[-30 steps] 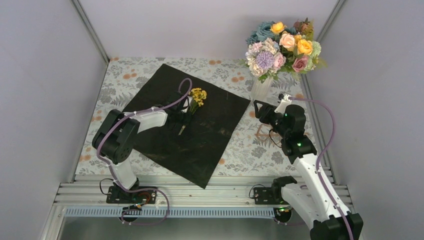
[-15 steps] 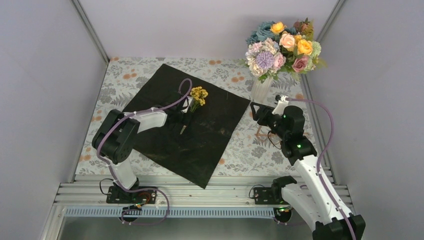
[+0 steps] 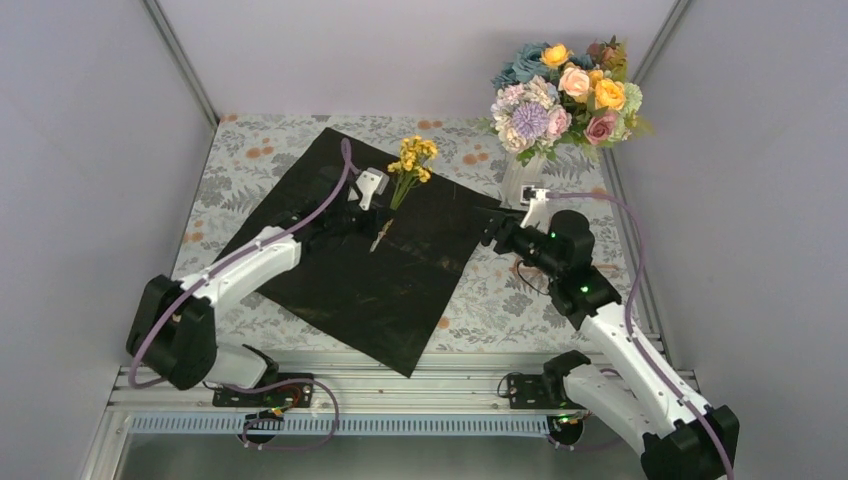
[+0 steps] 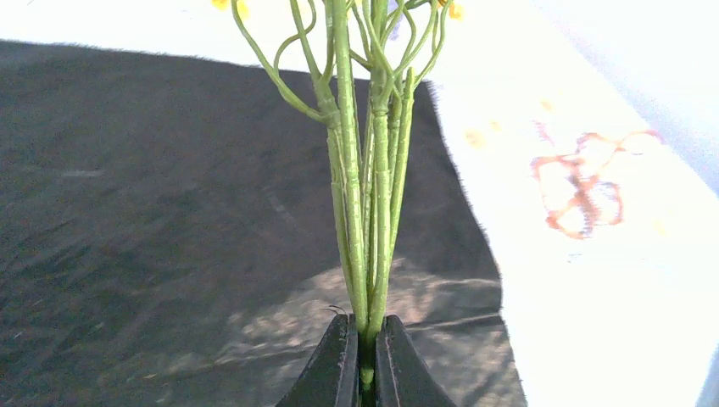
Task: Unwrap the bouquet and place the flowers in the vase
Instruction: Pick up the fake flower from the wrapping paper.
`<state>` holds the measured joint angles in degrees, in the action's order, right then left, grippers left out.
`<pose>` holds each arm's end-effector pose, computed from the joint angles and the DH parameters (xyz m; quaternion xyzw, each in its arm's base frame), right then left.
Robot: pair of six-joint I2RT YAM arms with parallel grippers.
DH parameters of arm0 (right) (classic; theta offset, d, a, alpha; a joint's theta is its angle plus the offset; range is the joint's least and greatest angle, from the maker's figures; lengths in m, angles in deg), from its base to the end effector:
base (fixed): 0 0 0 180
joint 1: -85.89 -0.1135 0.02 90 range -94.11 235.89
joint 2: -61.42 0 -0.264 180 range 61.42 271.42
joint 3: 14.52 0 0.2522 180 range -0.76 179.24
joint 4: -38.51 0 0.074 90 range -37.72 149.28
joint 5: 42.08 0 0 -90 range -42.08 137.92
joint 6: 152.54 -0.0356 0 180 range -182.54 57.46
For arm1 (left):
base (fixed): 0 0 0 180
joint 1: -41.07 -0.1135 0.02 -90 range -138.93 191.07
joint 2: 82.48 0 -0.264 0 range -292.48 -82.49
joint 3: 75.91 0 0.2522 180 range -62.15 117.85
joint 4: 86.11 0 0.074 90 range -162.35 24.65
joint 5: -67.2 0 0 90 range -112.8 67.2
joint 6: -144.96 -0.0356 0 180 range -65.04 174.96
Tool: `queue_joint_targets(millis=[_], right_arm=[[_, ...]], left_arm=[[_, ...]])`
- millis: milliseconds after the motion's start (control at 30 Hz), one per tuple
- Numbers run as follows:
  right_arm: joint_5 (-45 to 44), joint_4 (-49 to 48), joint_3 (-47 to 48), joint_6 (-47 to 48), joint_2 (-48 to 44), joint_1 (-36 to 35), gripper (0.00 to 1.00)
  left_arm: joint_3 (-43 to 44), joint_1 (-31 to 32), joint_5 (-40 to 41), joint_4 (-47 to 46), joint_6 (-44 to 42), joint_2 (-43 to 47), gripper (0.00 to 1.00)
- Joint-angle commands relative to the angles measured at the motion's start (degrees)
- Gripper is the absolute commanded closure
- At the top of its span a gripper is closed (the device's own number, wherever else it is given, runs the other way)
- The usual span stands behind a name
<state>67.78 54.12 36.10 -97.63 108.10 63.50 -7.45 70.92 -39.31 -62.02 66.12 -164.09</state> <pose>0.1764 0.0857 0.3012 -0.0238 0.7711 0.4164 0.4812 0.2666 -0.1646 0.2519 0.2069 0.8645 -0.2745 0.3668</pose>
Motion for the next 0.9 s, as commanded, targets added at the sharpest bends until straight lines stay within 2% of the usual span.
queue_joint_targets(millis=[0,300,700,767,867], right_arm=[[1.63,-8.02,0.38,-1.45,1.14,-3.68,0.32],[0.15,-12.96,3.41,-5.16,4.39,-8.83,0.33],[3.87,-19.08,4.28,-9.25,8.43,-11.19,0.35],[3.44,-19.16,4.38,-8.59,9.01,-11.58,0.4],[3.11,-19.23,4.19,-8.46,9.24,-11.79,0.55]], left_arm=[[-0.28,0.85,-10.68,-1.28,-0.46,5.2,0.98],[-0.25,3.26,-26.74,-7.01,2.08,10.33,0.98],[1.95,7.63,-30.33,-5.18,-0.82,10.7,0.97],[2.05,7.79,-30.42,-5.25,-1.04,10.52,0.97],[2.29,7.86,-30.46,-5.15,-1.34,10.05,0.97]])
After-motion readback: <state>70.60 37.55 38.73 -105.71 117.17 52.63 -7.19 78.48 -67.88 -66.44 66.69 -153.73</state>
